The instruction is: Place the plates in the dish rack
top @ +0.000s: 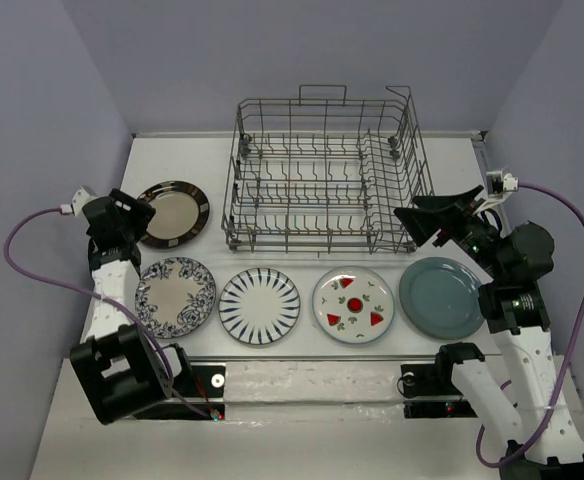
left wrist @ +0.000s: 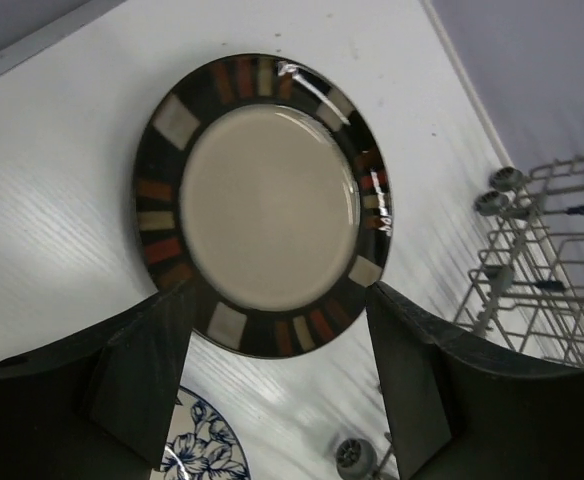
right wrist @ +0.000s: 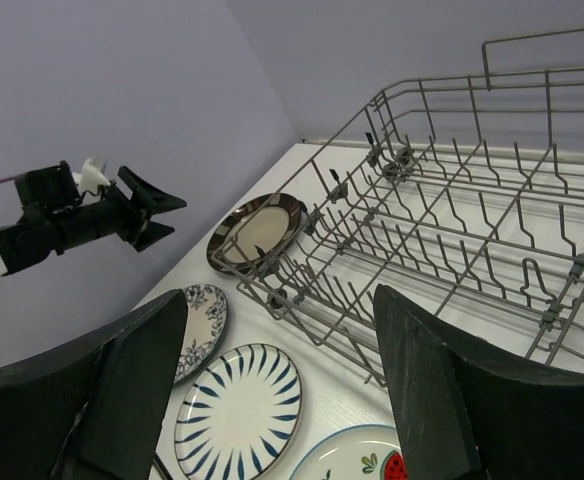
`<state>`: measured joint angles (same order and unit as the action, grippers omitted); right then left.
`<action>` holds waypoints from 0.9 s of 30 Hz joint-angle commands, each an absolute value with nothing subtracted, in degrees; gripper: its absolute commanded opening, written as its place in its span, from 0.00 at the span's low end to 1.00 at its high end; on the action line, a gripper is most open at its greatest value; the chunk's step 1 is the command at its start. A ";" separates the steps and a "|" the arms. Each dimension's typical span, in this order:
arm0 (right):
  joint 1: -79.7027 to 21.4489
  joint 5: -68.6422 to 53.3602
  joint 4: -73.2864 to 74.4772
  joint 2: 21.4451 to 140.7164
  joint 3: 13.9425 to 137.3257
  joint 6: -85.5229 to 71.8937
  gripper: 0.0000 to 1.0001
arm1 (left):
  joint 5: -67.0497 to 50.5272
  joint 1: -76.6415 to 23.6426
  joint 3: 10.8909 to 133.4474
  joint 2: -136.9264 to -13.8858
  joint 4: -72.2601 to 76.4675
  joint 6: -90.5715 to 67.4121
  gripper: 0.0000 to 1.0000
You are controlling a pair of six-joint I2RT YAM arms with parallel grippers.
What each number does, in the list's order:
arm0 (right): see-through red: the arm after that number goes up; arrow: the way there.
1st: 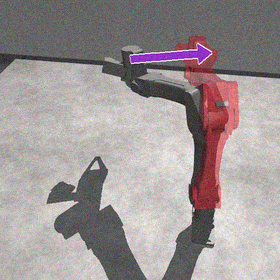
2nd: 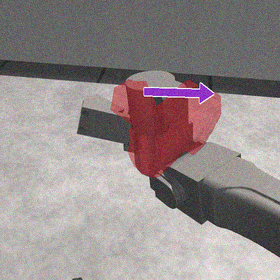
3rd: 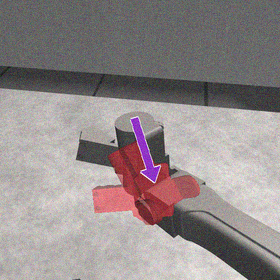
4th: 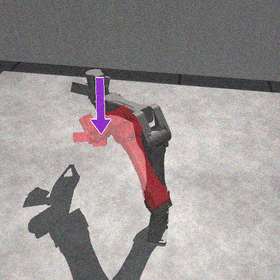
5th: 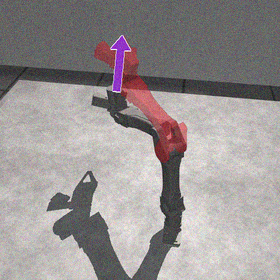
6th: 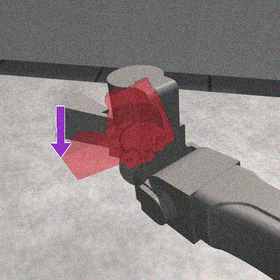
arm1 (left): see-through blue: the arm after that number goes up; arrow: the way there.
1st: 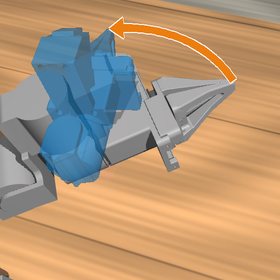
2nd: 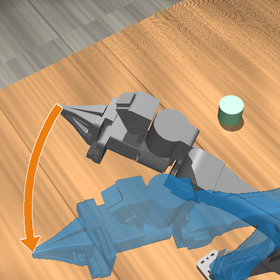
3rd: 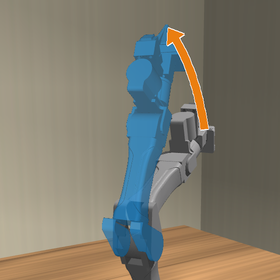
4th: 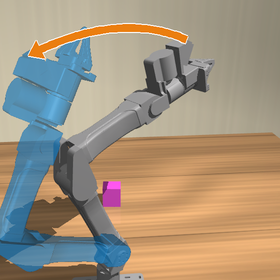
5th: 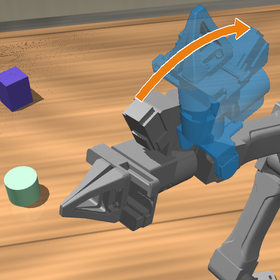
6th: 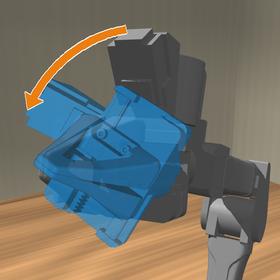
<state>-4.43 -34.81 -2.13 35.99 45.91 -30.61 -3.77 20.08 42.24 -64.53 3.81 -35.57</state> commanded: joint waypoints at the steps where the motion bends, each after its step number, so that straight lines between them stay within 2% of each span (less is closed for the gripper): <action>1: -5.36 -33.93 -4.39 35.24 45.53 -29.44 0.80 | -6.50 24.95 39.91 -71.78 11.33 -40.69 0.79; 7: -5.36 -34.72 -3.61 36.82 45.88 -29.44 0.80 | -15.37 29.08 39.99 -82.08 18.02 -43.07 0.72; 17: -5.36 -35.51 -2.81 37.79 46.14 -29.09 0.79 | -18.19 32.17 43.15 -93.24 19.51 -43.24 0.66; 27: -5.36 -35.16 -2.81 38.58 46.23 -29.09 0.79 | -19.78 31.99 45.44 -100.63 23.64 -45.61 0.50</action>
